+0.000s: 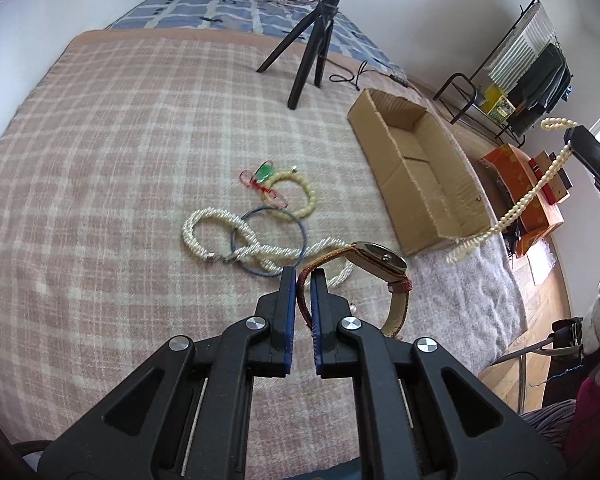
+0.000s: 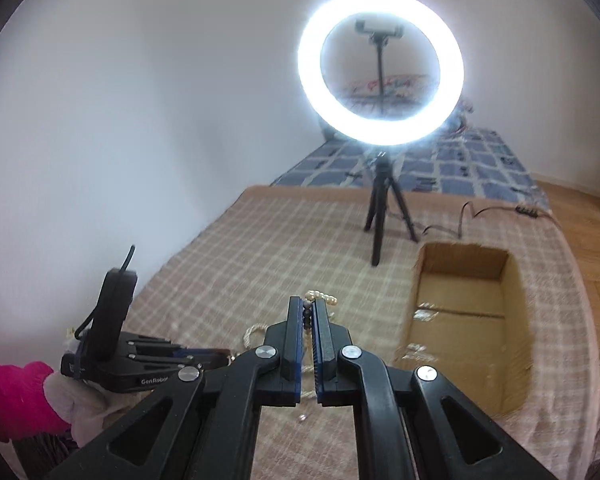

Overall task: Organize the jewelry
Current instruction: 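Lift the watch with the left tool while the right tool carries the necklace to the box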

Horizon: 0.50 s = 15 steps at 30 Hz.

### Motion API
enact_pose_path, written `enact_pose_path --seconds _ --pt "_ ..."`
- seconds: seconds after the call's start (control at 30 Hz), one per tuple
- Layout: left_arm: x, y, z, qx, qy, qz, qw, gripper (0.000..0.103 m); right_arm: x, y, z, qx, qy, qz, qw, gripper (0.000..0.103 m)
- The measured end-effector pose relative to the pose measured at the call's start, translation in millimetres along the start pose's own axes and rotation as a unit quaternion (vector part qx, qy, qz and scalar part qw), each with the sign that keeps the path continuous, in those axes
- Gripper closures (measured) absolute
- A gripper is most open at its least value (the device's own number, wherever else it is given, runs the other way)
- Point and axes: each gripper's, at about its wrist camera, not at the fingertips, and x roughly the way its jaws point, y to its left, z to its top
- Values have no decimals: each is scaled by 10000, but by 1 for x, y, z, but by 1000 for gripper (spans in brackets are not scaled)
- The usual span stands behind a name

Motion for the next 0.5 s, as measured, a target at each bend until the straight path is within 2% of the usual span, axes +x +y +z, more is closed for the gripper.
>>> enact_pose_path --seconds 0.27,0.5 --pt "0 -30 34 172 -263 -126 9994 98 -23 -44 15 129 -318 -638 9974 101" --pt "21 -71 72 350 -371 -262 9984 98 -24 -81 9 323 -278 -994 9941 101"
